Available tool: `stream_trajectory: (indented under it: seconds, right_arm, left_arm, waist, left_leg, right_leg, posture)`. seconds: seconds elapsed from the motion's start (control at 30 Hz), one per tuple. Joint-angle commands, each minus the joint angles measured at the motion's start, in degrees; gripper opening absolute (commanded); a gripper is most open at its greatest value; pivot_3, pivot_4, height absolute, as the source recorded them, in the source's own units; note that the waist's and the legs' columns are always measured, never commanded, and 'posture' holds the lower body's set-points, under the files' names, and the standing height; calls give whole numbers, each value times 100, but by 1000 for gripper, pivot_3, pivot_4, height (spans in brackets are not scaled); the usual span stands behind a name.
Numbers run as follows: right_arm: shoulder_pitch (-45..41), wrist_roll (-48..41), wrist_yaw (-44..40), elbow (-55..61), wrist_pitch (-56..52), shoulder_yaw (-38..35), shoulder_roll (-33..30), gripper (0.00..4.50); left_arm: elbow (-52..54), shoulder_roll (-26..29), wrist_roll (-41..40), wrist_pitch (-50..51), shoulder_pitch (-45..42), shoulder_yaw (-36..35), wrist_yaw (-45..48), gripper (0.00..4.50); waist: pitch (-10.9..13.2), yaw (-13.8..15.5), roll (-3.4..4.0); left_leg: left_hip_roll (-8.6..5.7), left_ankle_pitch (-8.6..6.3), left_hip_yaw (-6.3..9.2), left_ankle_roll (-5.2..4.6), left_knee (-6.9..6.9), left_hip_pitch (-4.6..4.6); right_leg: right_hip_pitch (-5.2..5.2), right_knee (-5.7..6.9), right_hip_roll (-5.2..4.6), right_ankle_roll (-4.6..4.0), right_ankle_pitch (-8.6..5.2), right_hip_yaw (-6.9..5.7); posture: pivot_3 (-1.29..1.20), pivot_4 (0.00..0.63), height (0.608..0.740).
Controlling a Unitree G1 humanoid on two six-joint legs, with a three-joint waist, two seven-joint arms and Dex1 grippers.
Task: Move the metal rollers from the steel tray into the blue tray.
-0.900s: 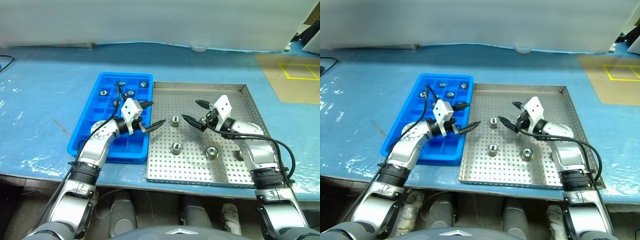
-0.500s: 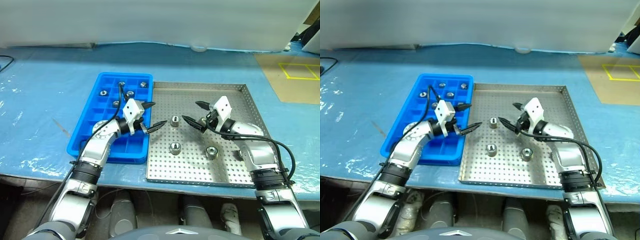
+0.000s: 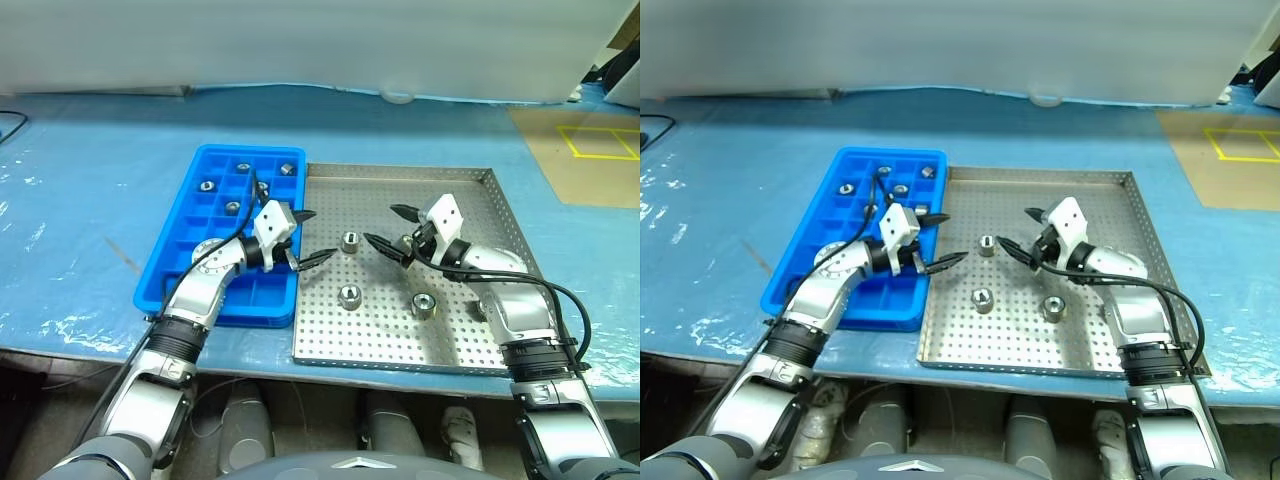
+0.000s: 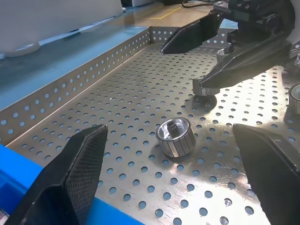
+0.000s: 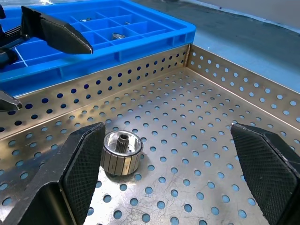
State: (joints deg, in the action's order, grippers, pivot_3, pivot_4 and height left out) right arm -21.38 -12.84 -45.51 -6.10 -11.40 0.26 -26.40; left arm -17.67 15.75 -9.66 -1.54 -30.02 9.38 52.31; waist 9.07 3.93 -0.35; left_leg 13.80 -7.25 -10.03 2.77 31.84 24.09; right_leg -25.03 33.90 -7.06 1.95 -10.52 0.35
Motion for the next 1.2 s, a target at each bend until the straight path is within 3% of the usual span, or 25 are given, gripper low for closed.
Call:
stream_trajectory:
  seconds: [0.03, 0.47, 0.7, 1.07, 1.2]
  right_arm:
    - [18, -247, -50, 331, -57, -166, -30, 4500]
    - [331, -1332, -148, 1313, -989, -895, -362, 4500]
    - [851, -1692, -325, 2051, -1578, -883, -718, 4500]
    - [1123, -1666, 5, 2333, -1605, -958, -689, 4500]
    - [1097, -1646, 43, 2296, -1573, -932, -684, 4500]
  left_arm:
    - [7, -92, -82, 8, -272, -16, 42, 4483]
    - [-867, -258, 28, 671, -1109, 350, 730, 4483]
    - [-2254, -585, 501, 361, -2024, 784, 1224, 4483]
    - [-4583, -1057, 1689, -410, -3039, 1058, 120, 4483]
    - [-4843, -1158, 1805, -411, -3154, 1048, 72, 3575]
  waist:
    - [0, 7, 0]
    - [0, 2, 0]
    - [-1, -18, 1]
    - [-3, -168, 4]
    - [-3, -153, 4]
  left_leg:
    - [0, 0, 0, 0, 0, 0]
    - [-2, 0, -1, -1, -1, -1]
    - [-4, -1, -1, -3, -3, 0]
    - [-6, -1, -2, -4, -4, -3]
    - [-6, -2, -2, -4, -4, -3]
  right_leg:
    - [0, 0, 0, 0, 0, 0]
    - [1, -1, -1, 0, 0, 1]
    - [4, -13, -2, 0, 0, 2]
    - [6, -16, -4, 2, 0, 2]
    - [7, -17, -4, 2, 0, 1]
  posture:
    - [-79, 150, 740]
    - [-144, 150, 740]
    - [-195, 150, 740]
    - [-246, 150, 740]
    - [-243, 150, 740]
